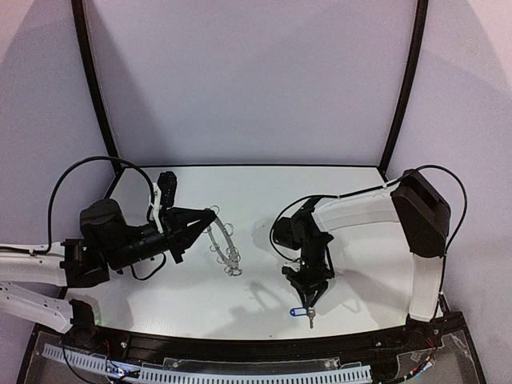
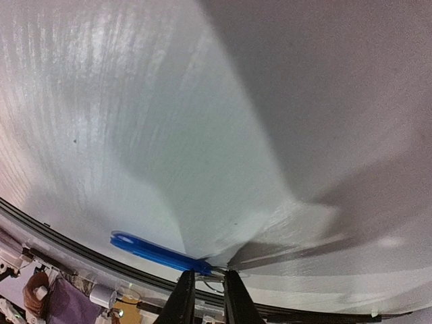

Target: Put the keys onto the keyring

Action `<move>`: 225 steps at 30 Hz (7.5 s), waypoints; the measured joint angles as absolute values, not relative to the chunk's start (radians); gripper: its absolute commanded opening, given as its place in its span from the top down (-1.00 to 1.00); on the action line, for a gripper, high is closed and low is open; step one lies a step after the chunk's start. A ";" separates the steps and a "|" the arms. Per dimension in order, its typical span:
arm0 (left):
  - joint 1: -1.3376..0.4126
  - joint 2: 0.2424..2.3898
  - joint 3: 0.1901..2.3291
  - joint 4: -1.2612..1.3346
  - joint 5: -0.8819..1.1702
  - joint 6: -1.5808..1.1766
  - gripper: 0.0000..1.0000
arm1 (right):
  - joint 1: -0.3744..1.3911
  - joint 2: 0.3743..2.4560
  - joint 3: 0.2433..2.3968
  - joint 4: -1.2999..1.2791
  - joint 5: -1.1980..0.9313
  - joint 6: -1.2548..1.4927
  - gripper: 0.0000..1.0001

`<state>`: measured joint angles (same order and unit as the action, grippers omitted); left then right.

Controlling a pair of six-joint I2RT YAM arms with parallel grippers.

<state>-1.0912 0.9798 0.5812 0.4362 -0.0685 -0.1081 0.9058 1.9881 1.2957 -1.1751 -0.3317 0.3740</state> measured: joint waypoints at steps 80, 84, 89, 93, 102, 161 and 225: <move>-1.091 1.047 0.622 0.382 -0.016 -0.113 0.98 | 0.775 1.666 0.887 -0.704 -0.543 0.550 0.70; -1.091 1.049 0.622 0.381 -0.016 -0.113 0.98 | 0.775 1.685 0.908 -0.704 -0.548 0.530 0.70; -1.091 1.049 0.622 0.382 -0.016 -0.113 0.98 | 0.775 1.711 0.921 -0.710 -0.550 0.509 0.69; -1.091 1.049 0.622 0.381 -0.017 -0.113 0.98 | 0.775 1.728 0.926 -0.728 -0.550 0.488 0.70; -1.091 1.049 0.622 0.381 -0.019 -0.113 0.98 | 0.776 1.763 0.976 -0.794 -0.533 0.438 0.78; -1.091 1.085 0.715 0.340 0.021 -0.078 0.98 | 0.800 1.277 0.992 -0.615 -0.427 0.374 1.00; -1.091 1.417 1.070 0.241 0.466 0.002 0.98 | 0.850 0.987 0.805 0.093 -0.731 -0.133 1.00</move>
